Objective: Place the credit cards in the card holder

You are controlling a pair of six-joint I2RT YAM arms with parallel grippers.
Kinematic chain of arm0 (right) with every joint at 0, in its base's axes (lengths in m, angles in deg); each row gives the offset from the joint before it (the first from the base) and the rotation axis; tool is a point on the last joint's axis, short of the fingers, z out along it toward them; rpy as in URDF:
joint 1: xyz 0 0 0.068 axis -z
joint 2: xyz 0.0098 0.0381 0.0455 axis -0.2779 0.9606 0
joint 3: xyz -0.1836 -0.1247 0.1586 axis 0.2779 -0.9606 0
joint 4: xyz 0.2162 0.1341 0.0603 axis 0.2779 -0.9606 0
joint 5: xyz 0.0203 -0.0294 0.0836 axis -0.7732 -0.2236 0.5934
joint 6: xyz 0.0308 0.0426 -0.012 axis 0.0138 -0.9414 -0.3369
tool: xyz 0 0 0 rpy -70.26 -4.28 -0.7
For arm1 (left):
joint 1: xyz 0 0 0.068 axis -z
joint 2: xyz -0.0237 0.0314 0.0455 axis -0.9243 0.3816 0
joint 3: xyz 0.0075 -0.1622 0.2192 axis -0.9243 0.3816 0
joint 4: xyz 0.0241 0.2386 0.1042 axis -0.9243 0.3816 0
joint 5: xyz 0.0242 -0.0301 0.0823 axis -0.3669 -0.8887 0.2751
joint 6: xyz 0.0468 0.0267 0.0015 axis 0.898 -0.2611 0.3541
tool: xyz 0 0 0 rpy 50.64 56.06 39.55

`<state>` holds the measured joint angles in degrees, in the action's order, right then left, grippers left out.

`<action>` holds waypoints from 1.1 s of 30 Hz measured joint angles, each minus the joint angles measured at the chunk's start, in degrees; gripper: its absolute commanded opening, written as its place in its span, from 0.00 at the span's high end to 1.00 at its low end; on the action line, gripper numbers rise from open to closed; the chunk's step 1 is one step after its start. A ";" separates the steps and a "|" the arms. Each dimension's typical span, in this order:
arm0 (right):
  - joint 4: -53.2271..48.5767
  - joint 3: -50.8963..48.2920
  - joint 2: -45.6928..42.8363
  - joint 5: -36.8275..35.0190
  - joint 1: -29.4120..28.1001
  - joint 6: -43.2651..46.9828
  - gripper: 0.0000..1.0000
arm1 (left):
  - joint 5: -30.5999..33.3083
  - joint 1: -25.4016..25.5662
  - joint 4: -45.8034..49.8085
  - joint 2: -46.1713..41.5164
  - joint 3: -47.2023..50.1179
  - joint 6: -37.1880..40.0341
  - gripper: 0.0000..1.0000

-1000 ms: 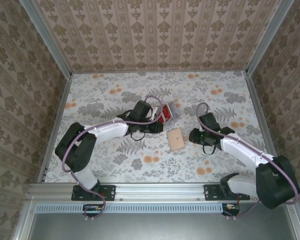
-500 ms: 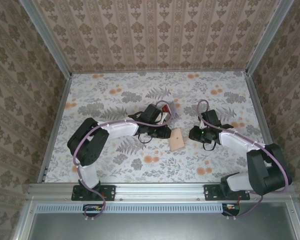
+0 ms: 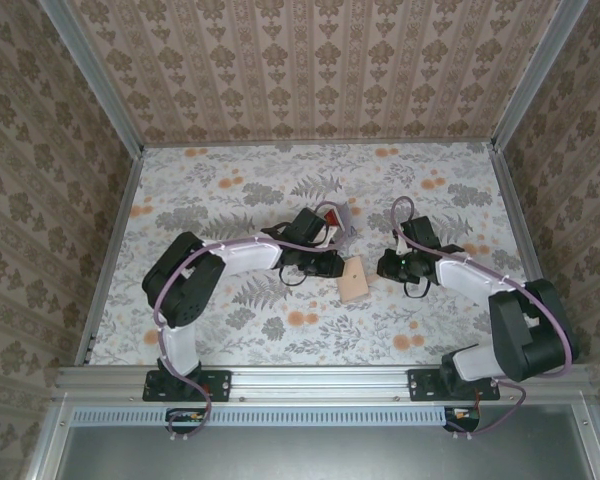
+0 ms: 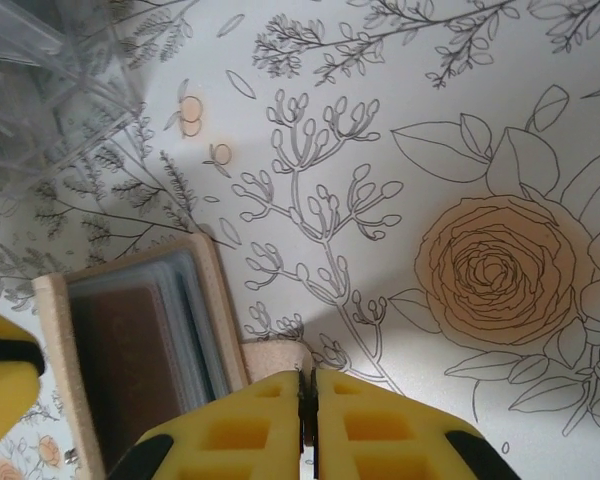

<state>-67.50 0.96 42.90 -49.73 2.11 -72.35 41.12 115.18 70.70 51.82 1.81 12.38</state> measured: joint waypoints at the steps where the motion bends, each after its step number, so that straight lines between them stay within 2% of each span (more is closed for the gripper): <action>1: -0.37 0.17 -0.59 0.00 0.00 0.13 0.83 | 0.00 0.11 0.02 0.02 -0.13 0.00 0.81; 8: -1.40 1.86 -1.92 -0.04 0.00 0.44 0.86 | 0.00 0.31 0.00 0.02 -0.92 0.02 0.81; 9: -1.44 1.86 -1.92 -0.02 0.00 0.48 0.85 | 0.00 0.31 0.00 0.02 -0.92 0.00 0.81; 12: -1.44 1.86 -1.90 -0.02 0.00 0.66 0.74 | 0.00 0.31 0.04 0.02 -0.92 0.00 0.81; 15: -1.53 1.86 -1.60 -0.52 0.00 0.79 0.72 | 0.00 0.31 0.09 0.02 -0.94 0.02 0.81; 21: -1.99 1.88 0.55 -1.81 0.15 1.40 0.75 | 0.00 0.31 0.22 0.02 -0.98 0.02 0.81; 26: -2.01 1.86 2.97 -1.75 0.15 1.60 0.84 | -0.02 0.31 0.39 0.04 -1.09 0.02 0.81; 29: -1.97 1.86 2.97 -1.75 0.15 1.77 0.84 | 0.00 0.31 0.42 0.07 -1.09 0.02 0.81; 33: -2.03 1.86 2.91 -1.70 0.15 1.79 0.77 | -0.02 0.31 0.44 0.07 -1.09 0.02 0.81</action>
<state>-69.53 2.82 45.80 -51.43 2.26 -70.56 41.10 115.49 71.14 51.89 0.72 12.41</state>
